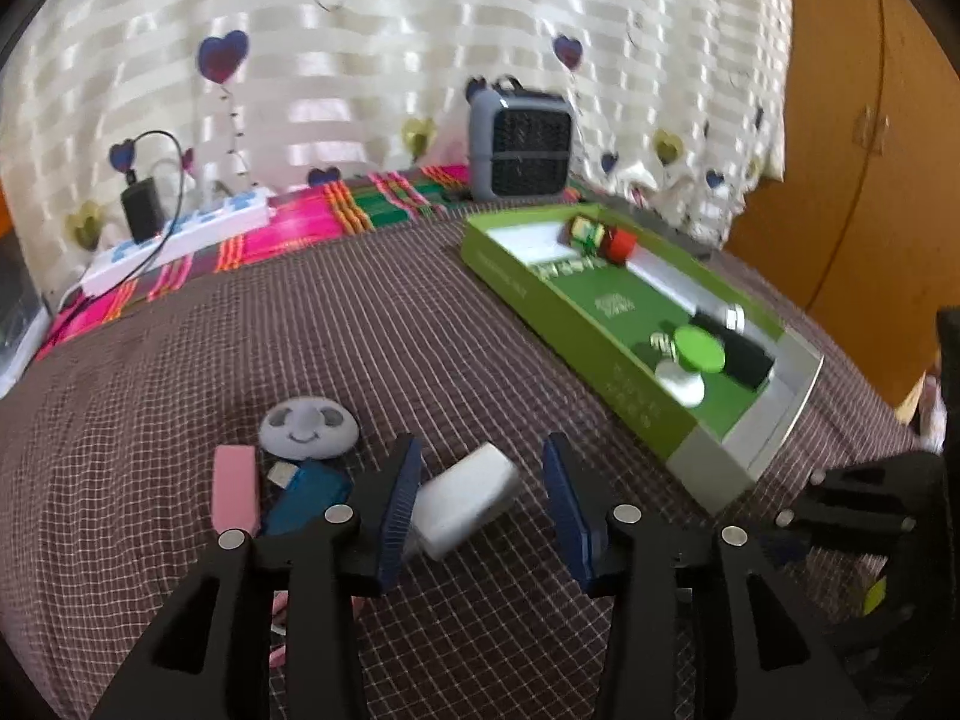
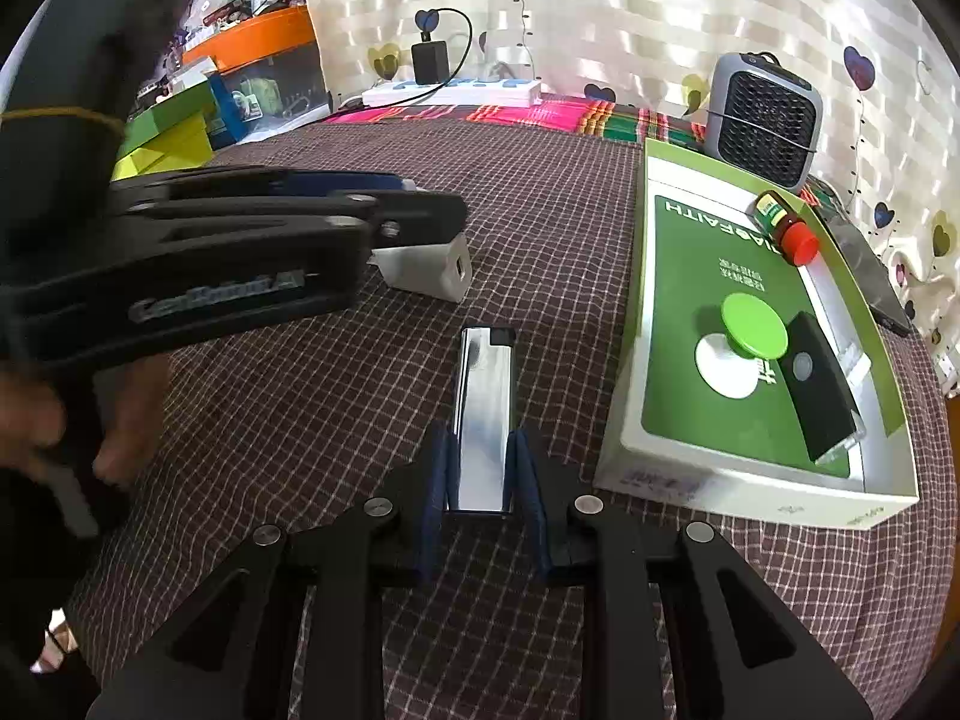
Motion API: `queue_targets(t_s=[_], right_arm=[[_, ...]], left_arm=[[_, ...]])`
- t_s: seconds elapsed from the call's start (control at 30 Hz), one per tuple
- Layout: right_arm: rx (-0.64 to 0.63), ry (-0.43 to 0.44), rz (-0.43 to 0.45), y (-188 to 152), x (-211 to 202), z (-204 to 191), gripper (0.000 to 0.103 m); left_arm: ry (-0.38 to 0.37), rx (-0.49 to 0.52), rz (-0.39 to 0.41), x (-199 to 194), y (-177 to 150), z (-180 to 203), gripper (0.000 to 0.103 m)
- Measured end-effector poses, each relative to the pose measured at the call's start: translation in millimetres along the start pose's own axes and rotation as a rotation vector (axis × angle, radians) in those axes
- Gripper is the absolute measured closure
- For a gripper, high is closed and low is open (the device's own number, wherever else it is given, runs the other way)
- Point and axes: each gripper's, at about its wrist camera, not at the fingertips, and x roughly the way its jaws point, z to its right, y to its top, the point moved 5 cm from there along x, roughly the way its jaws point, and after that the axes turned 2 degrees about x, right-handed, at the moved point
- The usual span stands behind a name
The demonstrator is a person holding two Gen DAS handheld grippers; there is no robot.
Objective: Organize rigid objects
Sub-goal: 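Grasp the white charger block with the left gripper while the right gripper holds the bar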
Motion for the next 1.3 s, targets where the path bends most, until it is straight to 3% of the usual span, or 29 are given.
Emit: queue_targets(t_s=[0.27,0.53,0.67,1.03,1.3], right_arm=[[0.004,0.004,0.000,-3.4,-2.9,1.1,0.078],[0.020,0.005,0.005,-5.5,-5.6,3.0,0.079],[0.023,-0.001,0.008,-5.1,-5.6,3.0,0.079],[0.033,-0.003,0.008,-13.0,-12.1,2.1,0.079],[0.039,0.046,-0.006,-17.7,-15.3,-1.3,0.079]], left_arm=[[-0.018,0.064,-0.064,8.3,-11.1,18.7,0.061],[-0.009,-0.066,-0.086,6.9,-17.2,7.5,0.063],[0.040,-0.126,-0.103,6.5,-22.4,-1.4,0.084],[0.036,-0.178,-0.102,-24.6,-53.1,17.2,0.084],[0.043,-0.184,-0.092,-41.2,-69.9,29.1,0.084]])
